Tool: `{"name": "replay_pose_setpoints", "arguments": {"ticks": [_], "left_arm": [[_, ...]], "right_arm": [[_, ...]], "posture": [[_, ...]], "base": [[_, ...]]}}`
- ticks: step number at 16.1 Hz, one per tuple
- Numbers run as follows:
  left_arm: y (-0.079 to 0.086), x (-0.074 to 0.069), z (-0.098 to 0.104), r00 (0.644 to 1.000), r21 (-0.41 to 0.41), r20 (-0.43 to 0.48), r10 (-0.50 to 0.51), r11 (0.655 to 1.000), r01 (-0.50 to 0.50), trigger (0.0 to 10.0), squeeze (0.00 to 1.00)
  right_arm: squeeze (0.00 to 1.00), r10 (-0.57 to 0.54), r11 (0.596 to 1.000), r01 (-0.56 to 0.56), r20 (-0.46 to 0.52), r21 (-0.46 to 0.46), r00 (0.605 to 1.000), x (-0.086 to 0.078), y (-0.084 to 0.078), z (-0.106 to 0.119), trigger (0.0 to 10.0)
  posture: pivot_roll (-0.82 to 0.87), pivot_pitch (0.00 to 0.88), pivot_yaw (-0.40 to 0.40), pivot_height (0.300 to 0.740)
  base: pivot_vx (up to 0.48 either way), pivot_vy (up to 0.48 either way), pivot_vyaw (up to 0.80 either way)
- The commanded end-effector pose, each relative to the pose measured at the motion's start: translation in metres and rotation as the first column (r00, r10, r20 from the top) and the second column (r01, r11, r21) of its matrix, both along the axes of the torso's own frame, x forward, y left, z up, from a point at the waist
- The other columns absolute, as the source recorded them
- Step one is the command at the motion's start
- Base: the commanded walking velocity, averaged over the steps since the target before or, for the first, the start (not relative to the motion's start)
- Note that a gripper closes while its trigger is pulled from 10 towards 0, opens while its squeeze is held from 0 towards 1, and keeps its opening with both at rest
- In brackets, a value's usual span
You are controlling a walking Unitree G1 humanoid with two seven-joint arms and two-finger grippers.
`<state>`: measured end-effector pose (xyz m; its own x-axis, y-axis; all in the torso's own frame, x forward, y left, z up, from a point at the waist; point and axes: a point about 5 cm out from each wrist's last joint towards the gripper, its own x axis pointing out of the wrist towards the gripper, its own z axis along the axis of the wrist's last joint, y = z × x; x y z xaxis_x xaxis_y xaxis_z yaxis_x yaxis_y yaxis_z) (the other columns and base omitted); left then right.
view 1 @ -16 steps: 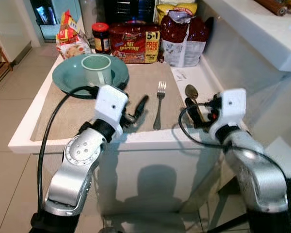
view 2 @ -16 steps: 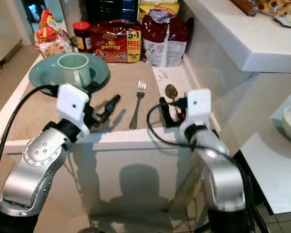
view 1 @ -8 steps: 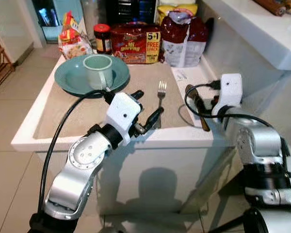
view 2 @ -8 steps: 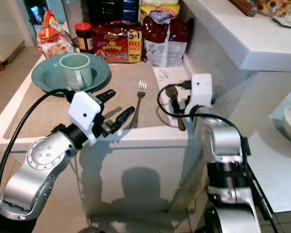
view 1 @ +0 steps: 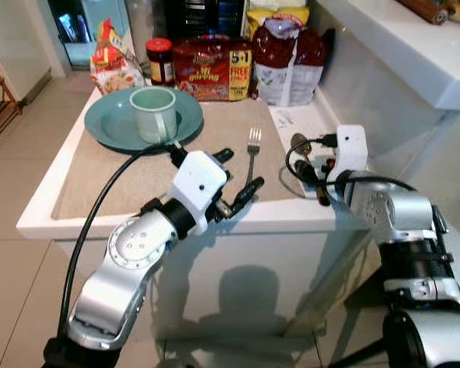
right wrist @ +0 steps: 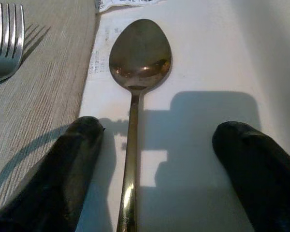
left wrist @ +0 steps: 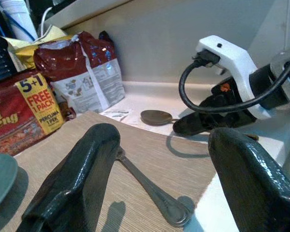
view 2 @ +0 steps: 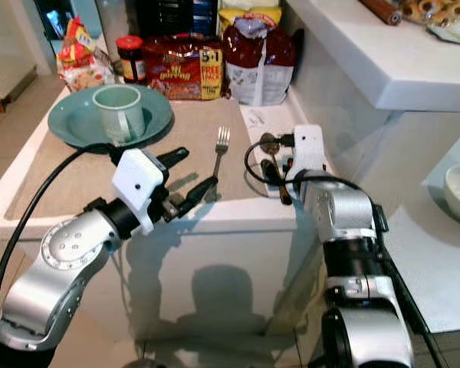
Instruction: Setting the table
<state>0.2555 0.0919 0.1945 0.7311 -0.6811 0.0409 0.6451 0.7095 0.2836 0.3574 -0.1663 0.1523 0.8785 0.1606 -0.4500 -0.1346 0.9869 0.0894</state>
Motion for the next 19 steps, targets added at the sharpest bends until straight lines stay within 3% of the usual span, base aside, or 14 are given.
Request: {"name": "replay_pose_setpoints", "arguments": {"ticks": [1, 19], "left_arm": [[-0.0019, -0.003, 0.0001, 1.0, 0.003, -0.008, -0.023, 1.0, 0.023, 10.0, 0.0], [-0.0054, -0.0043, -0.0061, 0.999, 0.007, -0.033, -0.024, 1.0, 0.025, 10.0, 0.0]], "right_arm": [[0.0, 0.003, 1.0, -0.003, -0.069, 0.004, 0.998, -0.0018, -0.0019, -0.0112, 0.0], [0.0, 0.033, 0.999, -0.032, -0.076, 0.015, 0.997, -0.0069, -0.002, -0.0143, 0.0]], "posture": [[0.09, 0.0, -0.032, 0.74], [0.06, 0.008, -0.038, 0.74]], "base": [[0.0, 0.0, 0.0], [0.0, 0.0, 0.0]]}}
